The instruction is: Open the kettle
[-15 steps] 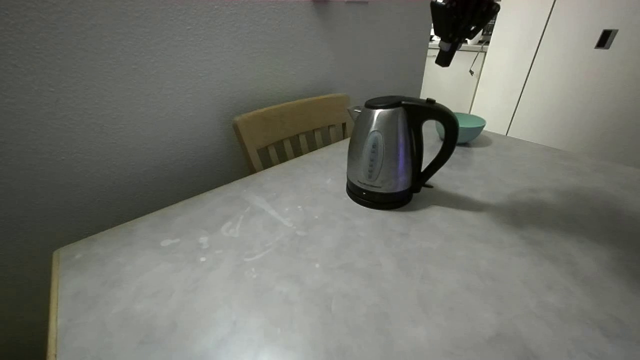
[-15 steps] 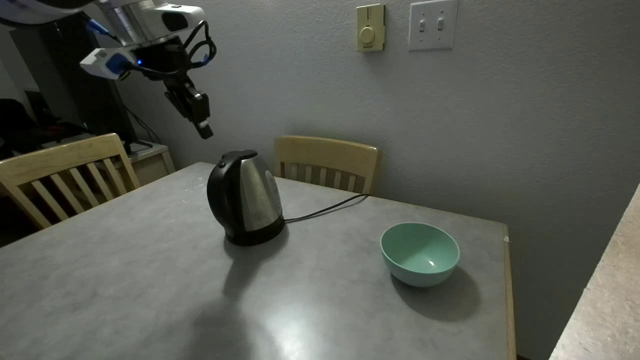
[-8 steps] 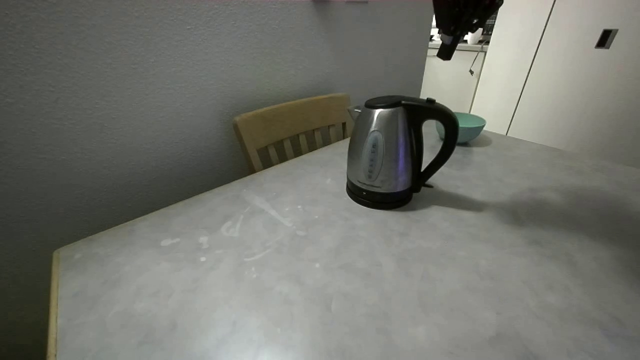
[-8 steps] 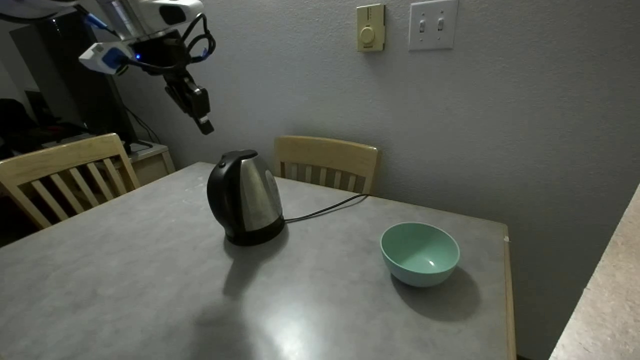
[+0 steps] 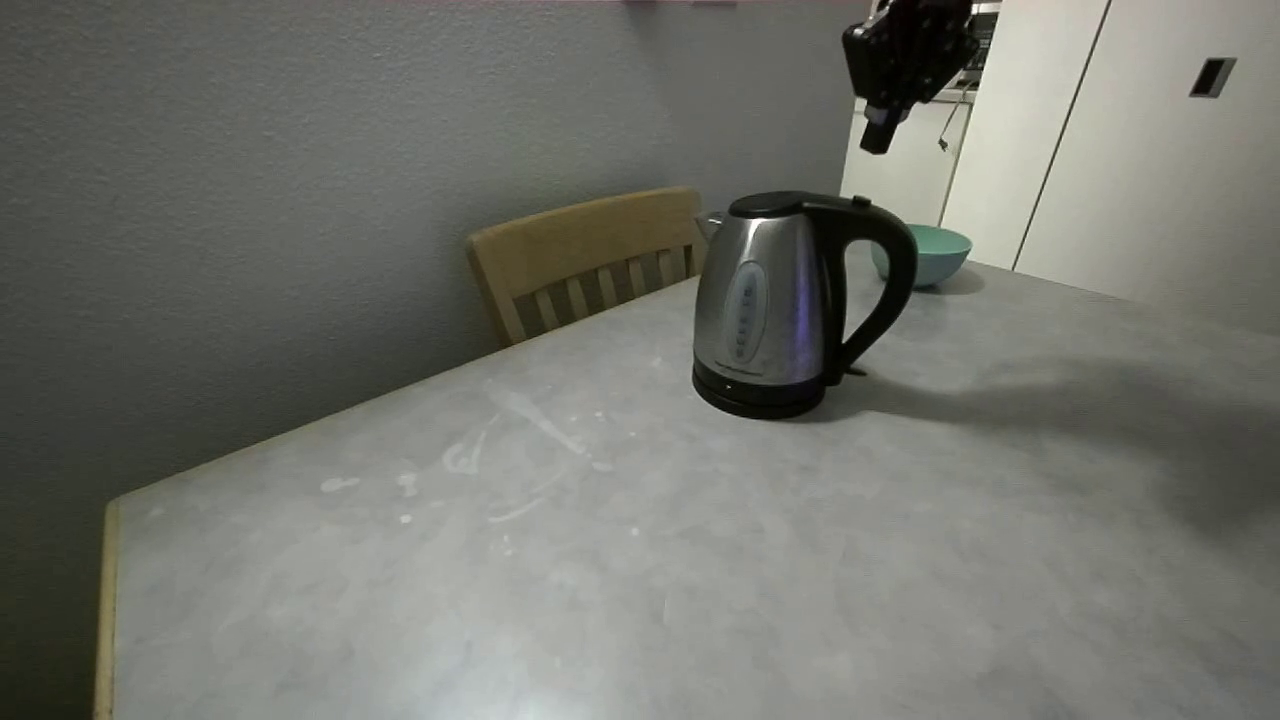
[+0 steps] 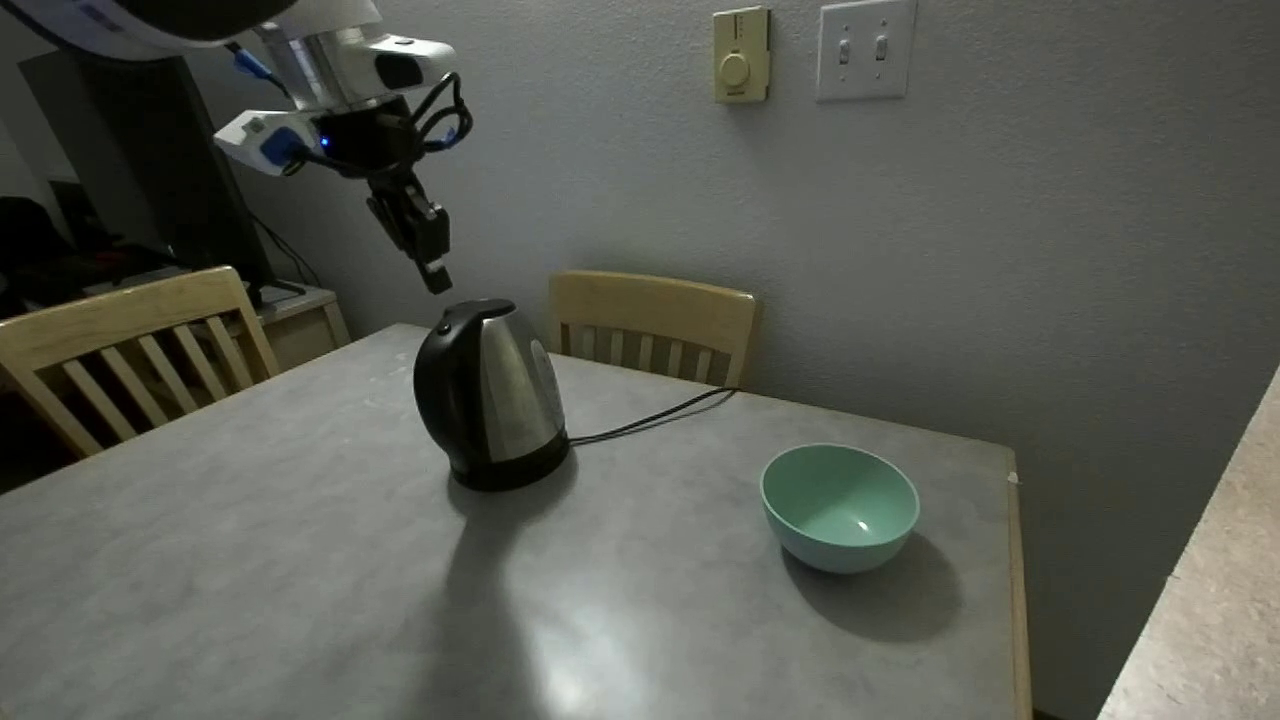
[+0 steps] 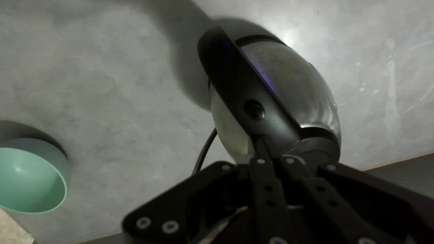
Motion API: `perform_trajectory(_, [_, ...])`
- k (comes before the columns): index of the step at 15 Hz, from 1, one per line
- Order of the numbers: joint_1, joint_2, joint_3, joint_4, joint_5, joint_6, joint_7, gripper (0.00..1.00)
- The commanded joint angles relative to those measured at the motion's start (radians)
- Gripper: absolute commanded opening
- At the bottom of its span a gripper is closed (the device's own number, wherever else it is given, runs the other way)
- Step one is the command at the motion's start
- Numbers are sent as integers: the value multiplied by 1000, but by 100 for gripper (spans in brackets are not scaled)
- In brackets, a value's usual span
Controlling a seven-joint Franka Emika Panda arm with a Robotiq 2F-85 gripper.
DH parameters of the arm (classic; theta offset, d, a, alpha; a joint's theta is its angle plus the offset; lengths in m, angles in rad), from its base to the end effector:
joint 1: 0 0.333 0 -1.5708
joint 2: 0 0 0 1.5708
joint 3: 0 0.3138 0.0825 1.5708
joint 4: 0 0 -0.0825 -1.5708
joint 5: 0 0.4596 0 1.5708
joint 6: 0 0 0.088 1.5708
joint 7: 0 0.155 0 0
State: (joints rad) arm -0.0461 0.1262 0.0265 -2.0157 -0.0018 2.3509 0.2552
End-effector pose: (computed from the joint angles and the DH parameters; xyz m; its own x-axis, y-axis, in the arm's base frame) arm 0.6707 -0.0133 0.3215 0.9416 -0.2706 0.2003 -0.2651 -0.9627 -0.0542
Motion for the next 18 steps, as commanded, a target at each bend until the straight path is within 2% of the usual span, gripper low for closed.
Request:
perform_trajectory(1, [22,118,-14,113,29,-86,-15,0])
perform_trajectory(9, [26,219,-22,226,38,-191,0,0])
perform_trajectory(18, [19,453,-70,491,87,-465,126,0])
